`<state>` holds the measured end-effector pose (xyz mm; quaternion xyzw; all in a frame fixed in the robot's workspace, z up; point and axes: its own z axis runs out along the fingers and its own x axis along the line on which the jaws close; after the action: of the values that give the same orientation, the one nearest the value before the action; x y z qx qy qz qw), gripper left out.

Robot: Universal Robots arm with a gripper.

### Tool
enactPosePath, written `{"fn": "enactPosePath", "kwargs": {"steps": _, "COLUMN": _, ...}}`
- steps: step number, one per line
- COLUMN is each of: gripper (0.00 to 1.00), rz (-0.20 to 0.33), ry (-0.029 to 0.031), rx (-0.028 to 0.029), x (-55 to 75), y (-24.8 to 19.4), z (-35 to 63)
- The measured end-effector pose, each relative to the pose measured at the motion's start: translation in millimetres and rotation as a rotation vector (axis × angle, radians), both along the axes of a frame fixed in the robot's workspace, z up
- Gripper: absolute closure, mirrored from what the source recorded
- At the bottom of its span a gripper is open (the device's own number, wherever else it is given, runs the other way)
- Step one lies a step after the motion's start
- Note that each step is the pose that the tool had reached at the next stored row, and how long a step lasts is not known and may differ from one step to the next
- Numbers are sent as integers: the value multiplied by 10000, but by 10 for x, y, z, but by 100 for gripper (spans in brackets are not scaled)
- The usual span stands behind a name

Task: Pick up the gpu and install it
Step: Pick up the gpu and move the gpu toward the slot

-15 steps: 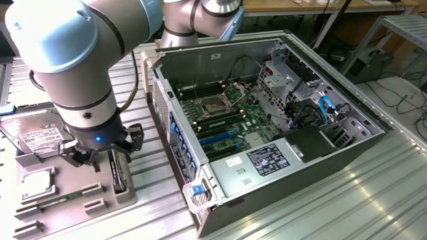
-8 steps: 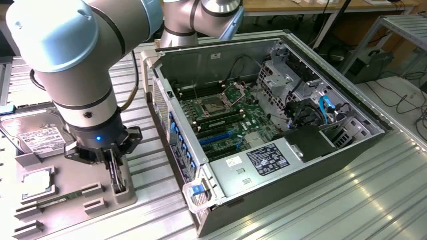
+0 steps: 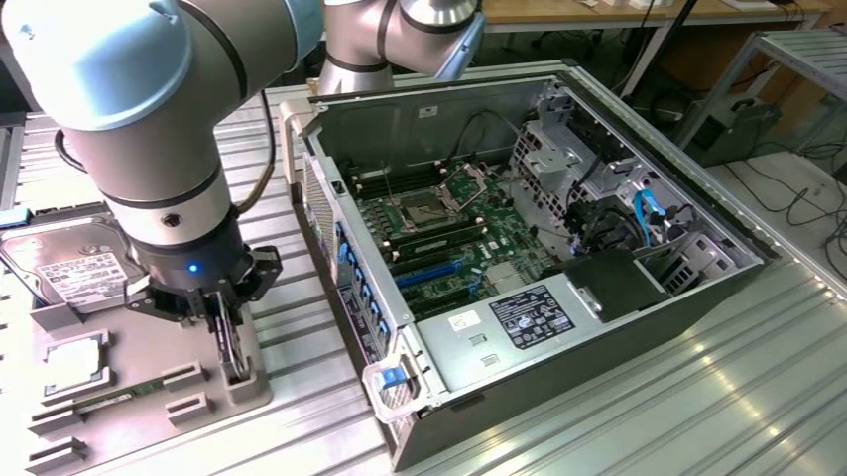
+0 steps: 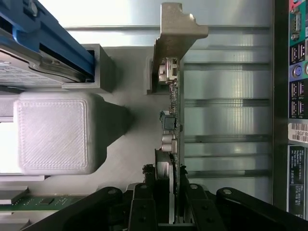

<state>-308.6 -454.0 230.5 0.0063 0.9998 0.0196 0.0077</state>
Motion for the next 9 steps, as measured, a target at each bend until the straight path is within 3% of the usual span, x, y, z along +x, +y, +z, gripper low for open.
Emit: {"fn": "enactPosePath", "kwargs": {"steps": 9, "gripper": 72, "rz": 0, "ry": 0, "rx": 1, "x": 0, "y": 0, "z": 99}}
